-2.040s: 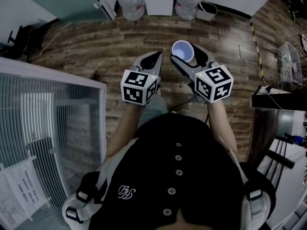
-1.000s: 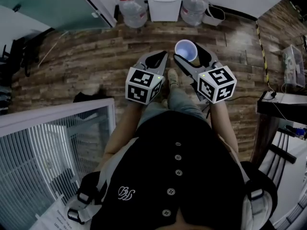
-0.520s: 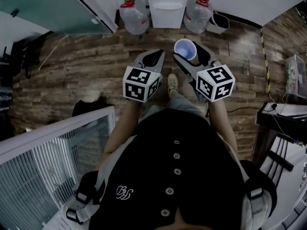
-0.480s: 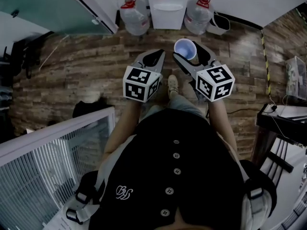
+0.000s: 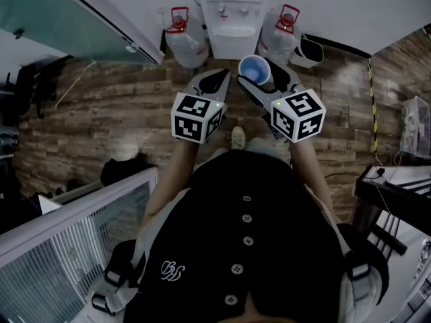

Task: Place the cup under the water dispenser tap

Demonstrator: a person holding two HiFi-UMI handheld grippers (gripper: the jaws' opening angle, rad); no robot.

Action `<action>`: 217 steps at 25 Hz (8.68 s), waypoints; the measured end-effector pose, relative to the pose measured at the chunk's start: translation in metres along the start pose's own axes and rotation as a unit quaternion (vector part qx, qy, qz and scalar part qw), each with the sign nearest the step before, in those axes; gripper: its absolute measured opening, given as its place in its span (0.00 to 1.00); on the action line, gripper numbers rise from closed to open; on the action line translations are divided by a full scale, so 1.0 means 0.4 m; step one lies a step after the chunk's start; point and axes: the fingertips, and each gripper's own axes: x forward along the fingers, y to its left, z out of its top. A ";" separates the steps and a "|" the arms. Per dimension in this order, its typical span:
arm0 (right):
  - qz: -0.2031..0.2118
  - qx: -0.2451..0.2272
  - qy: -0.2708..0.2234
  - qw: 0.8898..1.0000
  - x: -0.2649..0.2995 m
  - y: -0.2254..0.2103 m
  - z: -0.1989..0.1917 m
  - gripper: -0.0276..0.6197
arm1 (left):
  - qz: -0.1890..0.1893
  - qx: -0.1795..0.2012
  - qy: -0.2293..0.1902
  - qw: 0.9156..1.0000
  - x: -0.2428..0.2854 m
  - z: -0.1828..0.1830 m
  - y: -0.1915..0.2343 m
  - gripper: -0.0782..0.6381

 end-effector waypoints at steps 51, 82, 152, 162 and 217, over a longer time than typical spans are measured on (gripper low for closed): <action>-0.053 0.044 0.074 0.995 0.517 -0.216 0.048 0.58 | -0.076 -0.039 0.069 0.994 0.300 0.049 0.474 0.11; -0.040 0.033 0.131 0.990 0.623 -0.307 0.012 0.58 | -0.071 -0.080 0.090 0.990 0.390 0.015 0.542 0.11; -0.010 0.010 0.130 0.991 1.073 -0.695 -0.600 0.56 | 0.015 -0.141 0.096 0.985 0.810 -0.512 0.777 0.11; -0.008 -0.071 0.097 0.993 1.120 -0.723 -0.596 0.56 | 0.027 -0.156 0.096 0.983 0.815 -0.516 0.784 0.11; -0.074 0.106 0.048 0.990 0.905 -0.604 -0.348 0.49 | -0.036 -0.104 0.094 0.989 0.650 -0.272 0.669 0.11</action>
